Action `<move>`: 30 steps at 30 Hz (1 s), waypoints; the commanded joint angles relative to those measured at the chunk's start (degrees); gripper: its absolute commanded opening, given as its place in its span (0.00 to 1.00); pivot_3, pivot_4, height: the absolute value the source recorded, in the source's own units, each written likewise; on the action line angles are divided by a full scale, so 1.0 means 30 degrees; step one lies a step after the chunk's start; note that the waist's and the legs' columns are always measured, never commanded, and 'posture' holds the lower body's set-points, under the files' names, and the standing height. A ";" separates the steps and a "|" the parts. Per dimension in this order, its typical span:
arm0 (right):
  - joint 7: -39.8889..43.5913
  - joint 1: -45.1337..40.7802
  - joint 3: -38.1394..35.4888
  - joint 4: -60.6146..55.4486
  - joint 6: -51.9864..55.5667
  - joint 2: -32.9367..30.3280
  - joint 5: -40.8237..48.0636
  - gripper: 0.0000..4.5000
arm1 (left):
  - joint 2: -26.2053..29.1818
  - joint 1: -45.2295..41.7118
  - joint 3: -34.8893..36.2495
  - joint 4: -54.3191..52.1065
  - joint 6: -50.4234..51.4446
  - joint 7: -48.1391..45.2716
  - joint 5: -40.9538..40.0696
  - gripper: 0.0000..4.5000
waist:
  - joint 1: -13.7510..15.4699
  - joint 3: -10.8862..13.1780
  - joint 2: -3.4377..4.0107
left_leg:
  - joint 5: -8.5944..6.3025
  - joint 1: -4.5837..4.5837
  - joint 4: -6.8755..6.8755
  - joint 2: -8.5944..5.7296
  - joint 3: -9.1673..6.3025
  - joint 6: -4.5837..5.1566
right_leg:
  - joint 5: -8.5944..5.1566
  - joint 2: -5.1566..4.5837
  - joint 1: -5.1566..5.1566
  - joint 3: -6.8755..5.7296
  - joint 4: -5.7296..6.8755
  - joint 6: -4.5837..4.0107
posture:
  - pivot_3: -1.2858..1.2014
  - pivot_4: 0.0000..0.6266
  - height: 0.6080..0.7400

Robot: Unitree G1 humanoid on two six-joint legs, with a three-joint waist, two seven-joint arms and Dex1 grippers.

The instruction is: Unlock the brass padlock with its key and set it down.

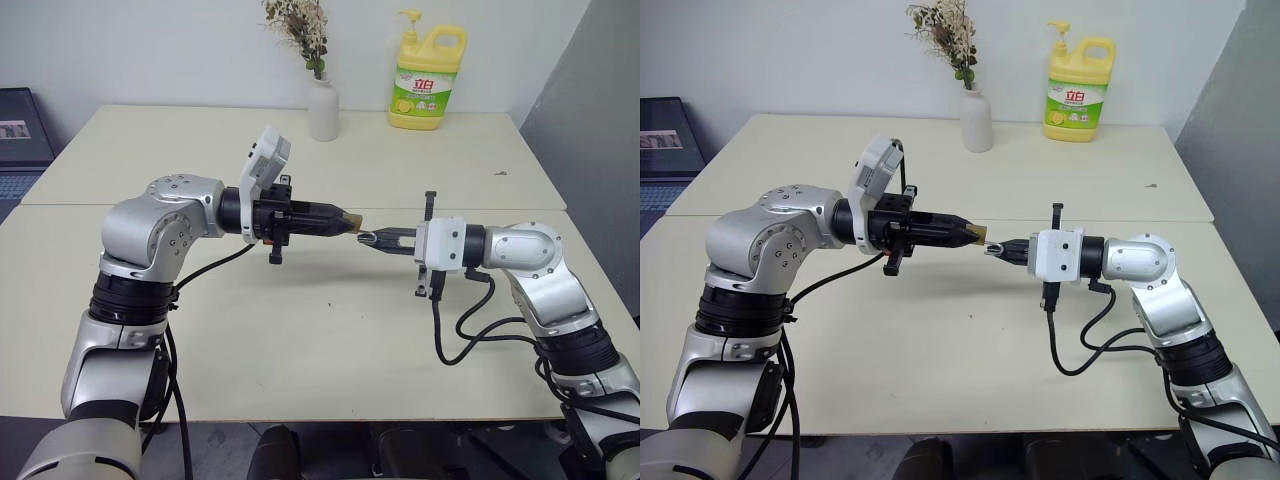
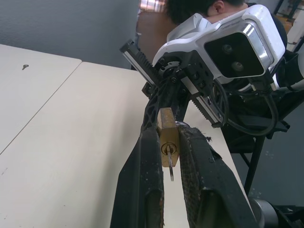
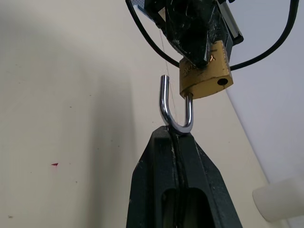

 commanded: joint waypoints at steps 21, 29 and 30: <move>-0.1151 0.0722 -0.2202 -0.4288 0.3654 -0.0913 0.1854 0.00 | -0.0068 -0.0159 0.0043 0.0600 -0.2064 0.0484 0.1382 0.04 | 0.0006 0.0001 0.0002 | 0.0000 0.0001 0.0000 0.0000 -0.0004 0.0001 | -0.0030 0.0004 0.0000 0.0001 -0.0001 0.0050 | 0.52 0.24 1.00; -0.1360 0.0250 -0.1098 -0.3753 0.3739 -0.0009 0.1369 0.00 | -0.0147 -0.0120 0.0086 0.0323 -0.1836 0.0440 0.1299 0.04 | -0.0003 0.0001 0.0002 | -0.0001 0.0001 -0.0001 0.0000 -0.0004 0.0001 | -0.0028 0.0005 -0.0001 0.0000 0.0000 0.0044 | 0.52 0.24 1.00; -0.1307 0.0238 -0.0936 -0.3581 0.3740 0.0003 0.1252 0.00 | -0.0148 -0.0133 0.0121 0.0285 -0.1776 0.0436 0.1241 0.04 | 0.0001 0.0001 0.0002 | -0.0001 0.0000 -0.0001 0.0000 -0.0006 0.0001 | -0.0028 0.0005 -0.0001 -0.0001 -0.0001 0.0045 | 0.52 0.24 1.00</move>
